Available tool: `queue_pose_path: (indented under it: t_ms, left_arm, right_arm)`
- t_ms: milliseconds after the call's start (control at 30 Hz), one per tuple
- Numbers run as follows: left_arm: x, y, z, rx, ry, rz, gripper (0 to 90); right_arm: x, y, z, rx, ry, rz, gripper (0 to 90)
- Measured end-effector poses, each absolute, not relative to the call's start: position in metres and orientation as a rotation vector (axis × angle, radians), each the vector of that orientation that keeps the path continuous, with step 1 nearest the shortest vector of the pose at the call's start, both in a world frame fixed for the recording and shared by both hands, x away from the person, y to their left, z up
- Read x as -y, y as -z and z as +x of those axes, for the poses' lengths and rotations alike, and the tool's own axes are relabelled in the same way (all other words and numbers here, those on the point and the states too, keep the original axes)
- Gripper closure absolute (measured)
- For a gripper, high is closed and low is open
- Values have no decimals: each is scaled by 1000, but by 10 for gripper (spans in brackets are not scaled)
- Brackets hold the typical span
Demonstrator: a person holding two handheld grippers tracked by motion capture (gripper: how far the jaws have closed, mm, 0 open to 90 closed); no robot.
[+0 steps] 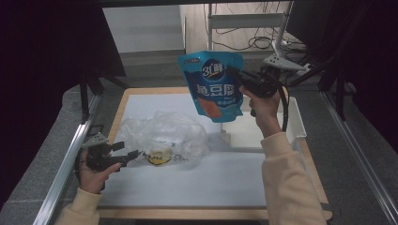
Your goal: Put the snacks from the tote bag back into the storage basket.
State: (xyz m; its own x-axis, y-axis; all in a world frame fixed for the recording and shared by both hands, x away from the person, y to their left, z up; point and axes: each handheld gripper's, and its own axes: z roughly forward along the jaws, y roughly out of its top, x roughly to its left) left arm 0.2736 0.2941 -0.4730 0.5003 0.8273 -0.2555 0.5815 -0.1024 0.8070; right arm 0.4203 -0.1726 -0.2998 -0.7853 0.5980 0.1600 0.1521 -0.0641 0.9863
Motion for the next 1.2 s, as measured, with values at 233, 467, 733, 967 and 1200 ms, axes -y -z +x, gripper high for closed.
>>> queue_pose_path:
  t_ms: [233, 467, 733, 967, 1200]
  left_arm:
    - [-293, 474, 274, -1184, -323, 1801, 209]
    - [-293, 474, 273, -1187, -326, 1799, 209]
    - [-292, 474, 273, -1194, -328, 1798, 209]
    - [-293, 476, 272, -1200, -328, 1803, 209]
    - [-294, 476, 270, -1207, -333, 1796, 210]
  right_arm:
    - [184, 300, 423, -1869, -1903, 830, 888]
    - [196, 300, 424, -1841, -1903, 850, 888]
    - [210, 302, 426, -1828, -1886, 870, 889]
    - [224, 305, 429, -1806, -1873, 906, 889]
    - [236, 310, 436, -1789, -1863, 933, 889]
